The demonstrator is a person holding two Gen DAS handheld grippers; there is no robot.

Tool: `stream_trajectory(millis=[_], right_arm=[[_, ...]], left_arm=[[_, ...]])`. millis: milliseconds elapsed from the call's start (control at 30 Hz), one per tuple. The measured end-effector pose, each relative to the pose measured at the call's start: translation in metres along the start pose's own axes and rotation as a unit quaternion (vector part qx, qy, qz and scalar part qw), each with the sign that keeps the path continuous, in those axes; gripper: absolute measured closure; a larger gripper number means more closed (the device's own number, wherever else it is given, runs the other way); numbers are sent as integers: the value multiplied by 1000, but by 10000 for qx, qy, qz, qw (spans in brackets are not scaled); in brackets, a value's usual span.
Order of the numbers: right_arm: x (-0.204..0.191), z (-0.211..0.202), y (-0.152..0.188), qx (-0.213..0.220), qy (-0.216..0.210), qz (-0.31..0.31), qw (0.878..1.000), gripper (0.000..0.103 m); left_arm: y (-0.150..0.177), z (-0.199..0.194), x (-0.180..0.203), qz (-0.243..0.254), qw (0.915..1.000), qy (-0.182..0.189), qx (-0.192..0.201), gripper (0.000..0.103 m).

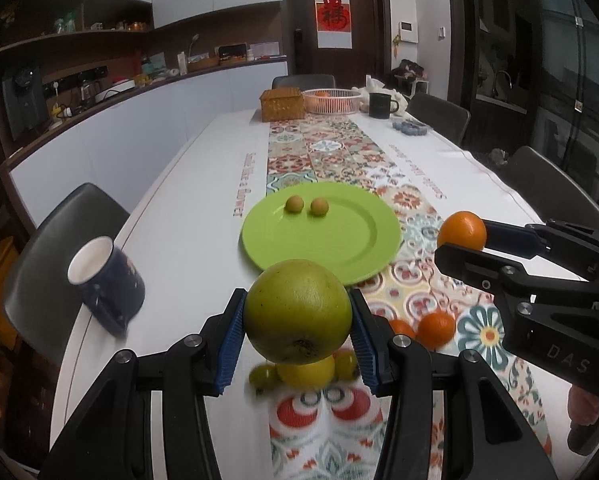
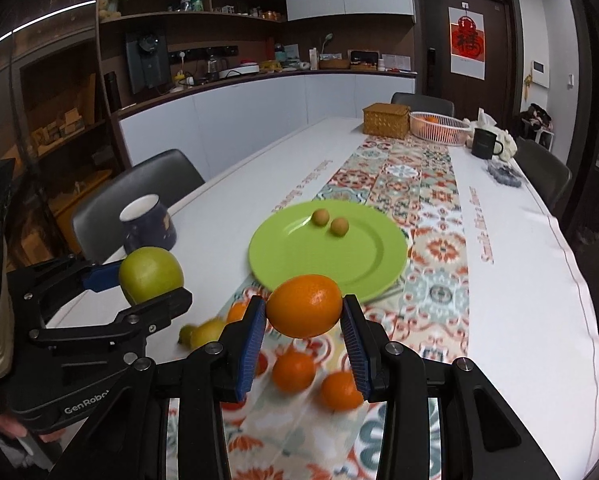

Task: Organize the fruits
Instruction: 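Lower the apple and mandarin onto the green plate and open both tools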

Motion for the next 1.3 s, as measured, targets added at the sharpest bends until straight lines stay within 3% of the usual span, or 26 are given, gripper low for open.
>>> stream_trajectory(millis=[533,900,1167,1233,1300], right_arm=[[9,81,-34,-409,15,-339,9986,63],[15,138,-23,-864,-34,-315,9958,63],[17,157,-17,-992,-82,-282,9946,63],[20,155,-18,-923,3,-245,9954,58],[25,150,-20,-825,99,-170,9964,49]], left_arm=[[-41,72,-25,83,9991,115,-389,54],[-32,132,-40,-34,9950,328,-946,54],[-23,157,-42,-6,9908,360,-1303,54],[-25,154,-43,12,9919,295,-1238,37],[-29,146,-46,22,9942,136,-1070,32]])
Point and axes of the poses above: each gripper's, at about its wrist camera, not at the fingertips, and z roughly the way its jaws point, x to its right, y to its underside, the point moved 7 cm from there along z, roughly the way its jaws point, and after that the axes turned 11 degrees about y, right-handed, at the moved point
